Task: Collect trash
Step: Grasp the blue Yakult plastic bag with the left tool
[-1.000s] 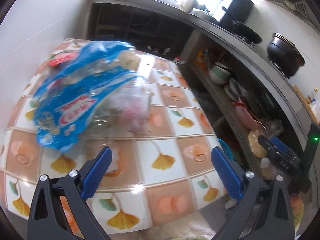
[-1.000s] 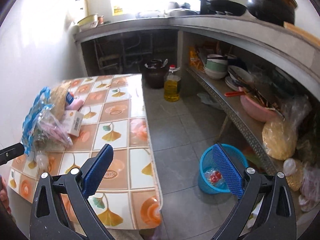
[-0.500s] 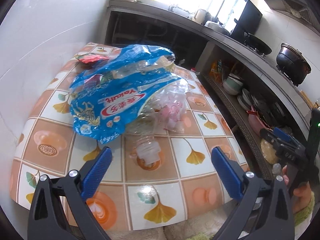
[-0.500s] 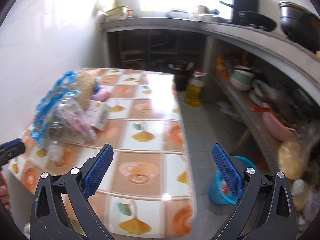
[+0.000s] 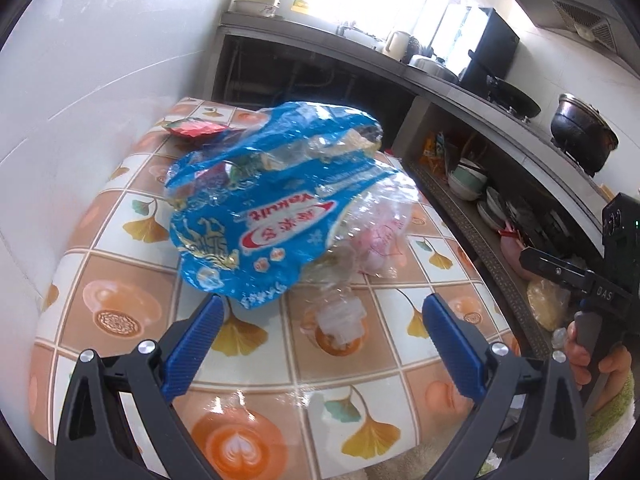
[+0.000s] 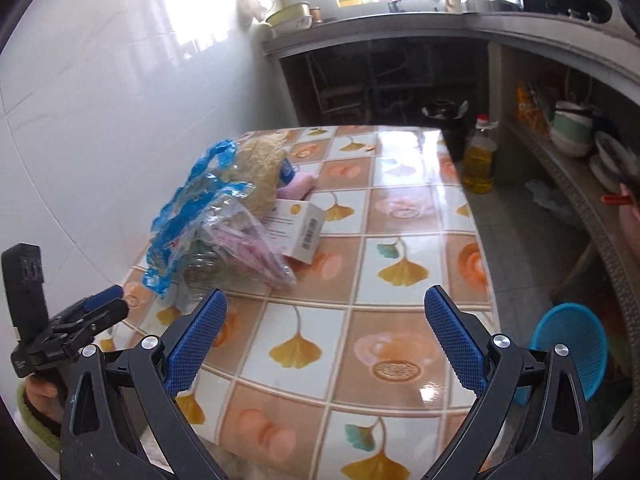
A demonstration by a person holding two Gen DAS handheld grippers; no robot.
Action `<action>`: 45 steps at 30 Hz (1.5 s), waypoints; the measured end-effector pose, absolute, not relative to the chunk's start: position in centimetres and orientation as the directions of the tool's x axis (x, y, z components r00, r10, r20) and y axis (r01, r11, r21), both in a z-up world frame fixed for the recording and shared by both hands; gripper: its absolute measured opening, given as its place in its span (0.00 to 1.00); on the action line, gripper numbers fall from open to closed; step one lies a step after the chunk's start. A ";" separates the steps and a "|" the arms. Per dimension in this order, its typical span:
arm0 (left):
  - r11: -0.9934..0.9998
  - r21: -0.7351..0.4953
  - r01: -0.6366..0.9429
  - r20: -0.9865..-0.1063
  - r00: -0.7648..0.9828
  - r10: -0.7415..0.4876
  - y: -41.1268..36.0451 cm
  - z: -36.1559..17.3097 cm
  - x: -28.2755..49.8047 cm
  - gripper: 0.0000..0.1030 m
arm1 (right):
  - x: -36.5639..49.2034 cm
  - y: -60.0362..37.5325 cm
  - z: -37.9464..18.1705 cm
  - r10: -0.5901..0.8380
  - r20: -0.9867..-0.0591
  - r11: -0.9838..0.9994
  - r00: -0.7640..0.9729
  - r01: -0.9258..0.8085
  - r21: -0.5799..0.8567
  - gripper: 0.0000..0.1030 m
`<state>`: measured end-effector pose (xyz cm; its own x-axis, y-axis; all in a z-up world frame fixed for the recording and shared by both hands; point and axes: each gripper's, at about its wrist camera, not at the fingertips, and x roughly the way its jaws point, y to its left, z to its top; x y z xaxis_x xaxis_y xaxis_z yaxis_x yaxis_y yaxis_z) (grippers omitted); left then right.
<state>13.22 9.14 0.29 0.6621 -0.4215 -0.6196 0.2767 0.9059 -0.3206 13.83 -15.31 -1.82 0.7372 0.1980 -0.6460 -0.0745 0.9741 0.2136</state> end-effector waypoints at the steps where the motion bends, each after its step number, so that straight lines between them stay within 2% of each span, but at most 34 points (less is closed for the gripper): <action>1: 0.902 -0.334 0.274 -0.614 0.663 -0.429 9.5 0.3 13.5 0.95 | 14.0 -14.9 -1.6 0.215 -0.637 0.971 0.740 -0.092 0.222 0.92; 6: 0.891 -0.379 0.250 -0.589 0.677 -0.441 11.2 0.6 15.5 0.94 | 14.9 -13.8 -1.3 0.270 -0.615 0.959 0.741 -0.153 0.237 0.92; 10: 0.899 -0.353 0.258 -0.568 0.704 -0.425 11.7 1.6 18.2 0.94 | 15.9 -12.7 -1.9 0.291 -0.637 0.955 0.714 -0.177 0.238 0.92; 18: 0.861 -0.467 0.203 -0.614 0.625 -0.481 12.3 1.8 26.1 0.94 | 17.4 -12.3 -3.6 0.304 -0.663 0.950 0.684 -0.161 0.269 0.92; 28: 0.917 -0.331 0.222 -0.700 0.594 -0.396 9.1 0.3 28.3 0.94 | 18.6 -12.8 -4.7 0.300 -0.684 0.949 0.665 -0.136 0.284 0.92; 39: 0.960 -0.141 0.241 -0.731 0.629 -0.265 8.5 -0.1 26.7 0.52 | 18.3 -12.8 -4.4 0.302 -0.675 0.948 0.673 -0.137 0.288 0.92; 40: 0.960 -0.133 0.245 -0.731 0.630 -0.262 8.4 -0.1 26.5 0.51 | 18.1 -12.8 -4.3 0.300 -0.673 0.949 0.676 -0.137 0.286 0.92; 45: 0.959 -0.148 0.241 -0.731 0.627 -0.270 8.9 0.0 26.1 0.27 | 17.7 -12.9 -3.8 0.293 -0.664 0.951 0.688 -0.134 0.280 0.92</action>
<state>26.06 8.91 -0.05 0.6268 -0.2704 -0.7308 0.2415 0.9591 -0.1478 17.69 -12.88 -3.81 0.6880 0.2927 -0.6640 -0.1337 0.9505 0.2804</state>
